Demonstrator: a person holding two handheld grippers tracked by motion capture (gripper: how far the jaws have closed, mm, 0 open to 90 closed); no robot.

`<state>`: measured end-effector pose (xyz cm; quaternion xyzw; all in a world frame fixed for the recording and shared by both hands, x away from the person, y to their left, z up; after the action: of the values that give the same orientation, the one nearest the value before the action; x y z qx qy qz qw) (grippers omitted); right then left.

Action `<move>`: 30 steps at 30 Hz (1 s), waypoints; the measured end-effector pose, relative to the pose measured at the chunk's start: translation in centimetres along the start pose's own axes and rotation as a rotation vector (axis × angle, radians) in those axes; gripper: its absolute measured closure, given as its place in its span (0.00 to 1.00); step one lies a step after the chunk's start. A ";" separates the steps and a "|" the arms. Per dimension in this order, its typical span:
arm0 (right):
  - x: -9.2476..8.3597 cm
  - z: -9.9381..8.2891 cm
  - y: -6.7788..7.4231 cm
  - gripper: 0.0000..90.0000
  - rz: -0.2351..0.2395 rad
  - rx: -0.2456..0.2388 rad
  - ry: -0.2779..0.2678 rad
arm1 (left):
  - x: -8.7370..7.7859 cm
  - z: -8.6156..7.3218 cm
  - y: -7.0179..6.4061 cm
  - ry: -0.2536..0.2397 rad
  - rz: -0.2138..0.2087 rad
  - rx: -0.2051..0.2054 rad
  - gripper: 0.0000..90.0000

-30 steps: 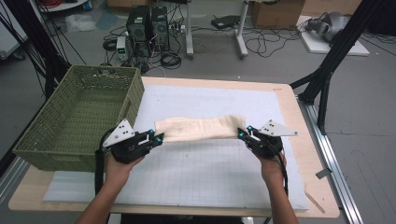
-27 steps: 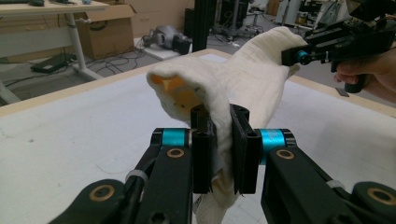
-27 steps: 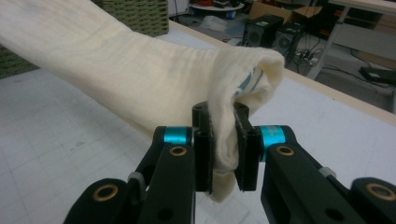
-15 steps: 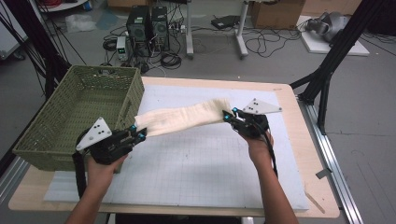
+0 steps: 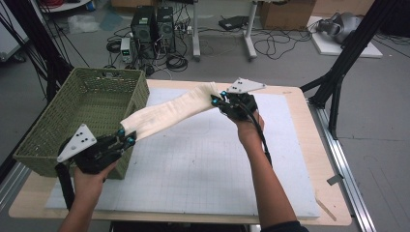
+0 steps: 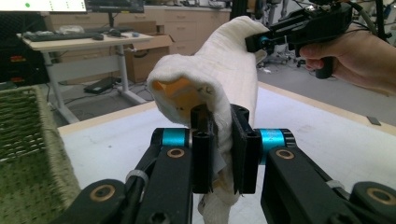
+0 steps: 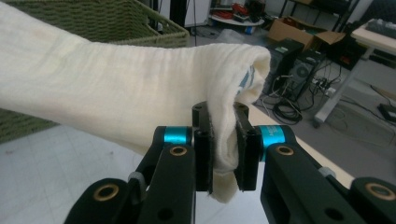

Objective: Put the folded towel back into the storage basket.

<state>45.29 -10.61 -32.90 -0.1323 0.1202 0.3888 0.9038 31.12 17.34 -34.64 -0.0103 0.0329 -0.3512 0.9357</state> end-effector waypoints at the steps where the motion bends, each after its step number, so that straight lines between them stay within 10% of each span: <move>1: 0.3 0.4 0.1 0.90 -0.001 -0.004 0.000 | -0.2 0.1 0.2 -0.003 0.006 -0.002 0.89; 30: 11.5 9.3 4.4 0.90 0.064 -0.101 -0.006 | -5.8 1.5 4.4 -0.061 0.178 -0.033 0.90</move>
<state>50.78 3.15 -28.57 -0.1725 0.1019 0.4237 0.8834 29.74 24.44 -33.00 -0.0332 0.0109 -0.2657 0.9634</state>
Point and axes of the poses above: each handheld gripper's, and its own axes: x roughly forward along the jaws, z roughly out of its top, y roughly to its left, the point moved 8 cm from there along x, roughly forward along the jaws, and after that the axes turned 3 degrees about -y, right-handed, at the moved point
